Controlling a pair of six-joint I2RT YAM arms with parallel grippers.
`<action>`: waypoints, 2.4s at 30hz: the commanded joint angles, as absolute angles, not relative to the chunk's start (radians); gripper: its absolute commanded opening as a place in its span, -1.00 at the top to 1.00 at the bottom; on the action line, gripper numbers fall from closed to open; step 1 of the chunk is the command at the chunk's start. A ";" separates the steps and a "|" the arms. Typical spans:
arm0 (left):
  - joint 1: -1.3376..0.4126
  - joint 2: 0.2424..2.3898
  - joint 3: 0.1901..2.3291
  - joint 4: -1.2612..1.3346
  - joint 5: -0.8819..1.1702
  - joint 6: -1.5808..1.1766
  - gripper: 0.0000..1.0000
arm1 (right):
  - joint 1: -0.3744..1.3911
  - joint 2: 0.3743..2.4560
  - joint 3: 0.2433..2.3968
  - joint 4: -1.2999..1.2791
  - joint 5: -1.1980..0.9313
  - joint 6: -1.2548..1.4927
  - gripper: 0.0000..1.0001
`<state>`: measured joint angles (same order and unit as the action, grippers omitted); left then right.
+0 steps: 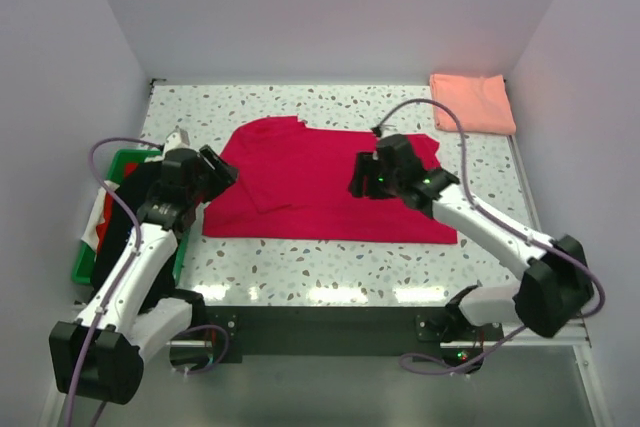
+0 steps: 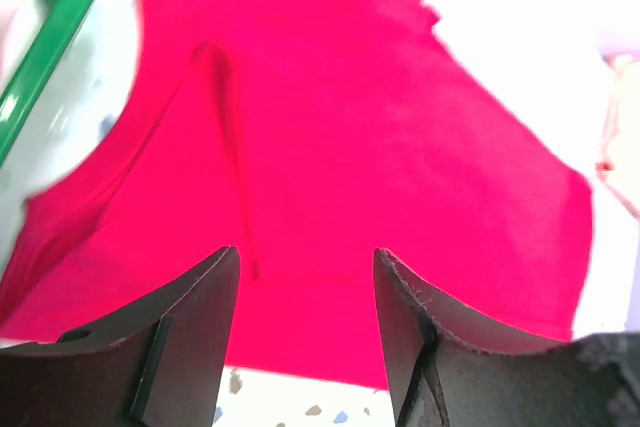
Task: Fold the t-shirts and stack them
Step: Fold the tshirt
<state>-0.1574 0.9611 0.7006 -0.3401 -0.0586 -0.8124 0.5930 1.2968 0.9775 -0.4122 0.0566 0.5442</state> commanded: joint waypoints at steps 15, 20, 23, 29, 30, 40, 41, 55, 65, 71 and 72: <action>-0.149 0.945 0.962 -0.379 -0.095 -0.678 -0.33 | 1.089 2.147 1.764 -0.351 0.403 0.298 0.13; -0.149 0.946 1.009 -0.391 -0.123 -0.655 -0.35 | 1.091 2.240 1.842 -0.370 0.408 0.273 0.12; -0.147 0.946 1.032 -0.394 -0.138 -0.643 -0.38 | 1.091 2.281 1.874 -0.374 0.413 0.264 0.12; -0.144 0.950 1.040 -0.396 -0.143 -0.630 -0.40 | 1.091 2.329 1.902 -0.391 0.405 0.271 0.14; -0.144 0.948 1.039 -0.397 -0.143 -0.629 -0.40 | 1.091 2.330 1.904 -0.393 0.402 0.272 0.17; -0.140 0.950 1.014 -0.396 -0.138 -0.632 -0.41 | 1.091 2.330 1.908 -0.416 0.422 0.275 0.52; -0.140 0.950 1.012 -0.396 -0.138 -0.630 -0.41 | 1.091 2.326 1.908 -0.414 0.428 0.275 0.55; -0.135 0.963 0.986 -0.390 -0.133 -0.624 -0.41 | 0.986 2.284 1.947 -0.425 0.391 0.288 0.85; -0.133 1.029 0.948 -0.338 -0.098 -0.641 -0.43 | 0.878 2.229 1.864 -0.387 0.342 0.330 0.26; -0.133 1.210 0.983 -0.261 -0.159 -0.655 -0.43 | 0.769 2.143 1.754 -0.356 0.272 0.390 0.12; -0.133 1.245 1.020 -0.247 -0.169 -0.657 -0.42 | 0.723 2.099 1.728 -0.341 0.253 0.400 0.12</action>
